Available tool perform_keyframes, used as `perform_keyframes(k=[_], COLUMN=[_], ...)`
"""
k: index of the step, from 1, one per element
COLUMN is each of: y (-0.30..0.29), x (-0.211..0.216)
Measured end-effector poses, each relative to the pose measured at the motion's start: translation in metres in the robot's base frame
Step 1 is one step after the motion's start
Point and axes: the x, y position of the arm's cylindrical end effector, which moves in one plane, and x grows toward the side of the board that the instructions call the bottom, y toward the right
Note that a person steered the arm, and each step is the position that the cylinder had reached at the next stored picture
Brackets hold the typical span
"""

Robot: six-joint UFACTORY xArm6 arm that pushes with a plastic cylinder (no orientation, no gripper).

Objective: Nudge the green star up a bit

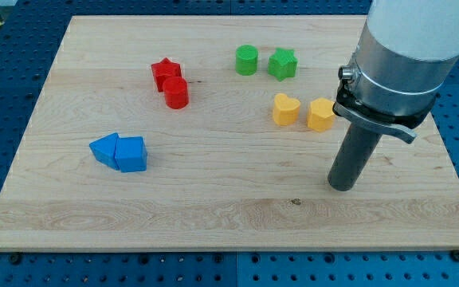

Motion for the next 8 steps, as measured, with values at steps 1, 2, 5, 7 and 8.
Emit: perform_keyframes(k=[1, 2, 5, 7, 8], y=[0.000, 0.000, 0.014, 0.067, 0.069], x=[0.001, 0.004, -0.032, -0.087, -0.151])
